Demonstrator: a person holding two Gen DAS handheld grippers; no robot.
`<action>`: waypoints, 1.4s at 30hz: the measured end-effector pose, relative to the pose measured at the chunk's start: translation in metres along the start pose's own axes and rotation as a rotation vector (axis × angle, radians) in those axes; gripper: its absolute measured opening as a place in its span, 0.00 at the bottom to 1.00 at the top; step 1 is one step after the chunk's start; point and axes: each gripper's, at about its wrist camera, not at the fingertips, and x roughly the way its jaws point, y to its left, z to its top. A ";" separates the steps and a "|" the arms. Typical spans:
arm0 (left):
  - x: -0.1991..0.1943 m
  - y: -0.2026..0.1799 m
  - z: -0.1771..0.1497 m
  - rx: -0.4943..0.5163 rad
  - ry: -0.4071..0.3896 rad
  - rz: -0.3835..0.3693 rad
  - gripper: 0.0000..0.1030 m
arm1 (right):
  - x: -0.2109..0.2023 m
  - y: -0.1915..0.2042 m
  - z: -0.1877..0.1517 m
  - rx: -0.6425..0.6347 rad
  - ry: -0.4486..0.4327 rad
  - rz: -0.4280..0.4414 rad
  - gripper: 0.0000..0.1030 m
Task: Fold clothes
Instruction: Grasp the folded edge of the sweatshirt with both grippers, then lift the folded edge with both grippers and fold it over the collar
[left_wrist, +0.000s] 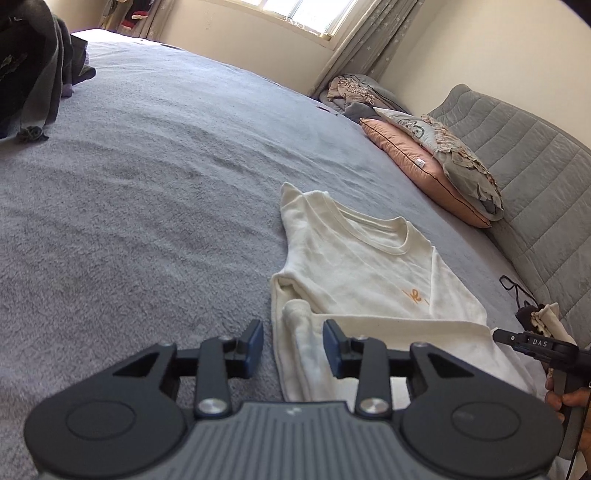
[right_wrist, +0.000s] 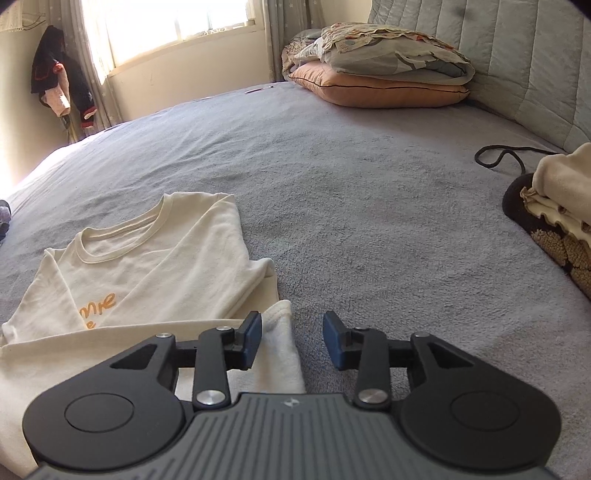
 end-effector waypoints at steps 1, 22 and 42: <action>0.000 -0.002 -0.001 0.013 -0.003 0.011 0.25 | 0.000 -0.001 0.000 0.002 -0.003 -0.002 0.39; 0.006 -0.054 0.017 0.399 -0.282 0.195 0.07 | -0.004 0.037 0.017 -0.133 -0.294 -0.095 0.07; 0.111 -0.040 0.095 0.381 -0.224 0.295 0.07 | 0.099 0.078 0.090 -0.249 -0.305 -0.172 0.06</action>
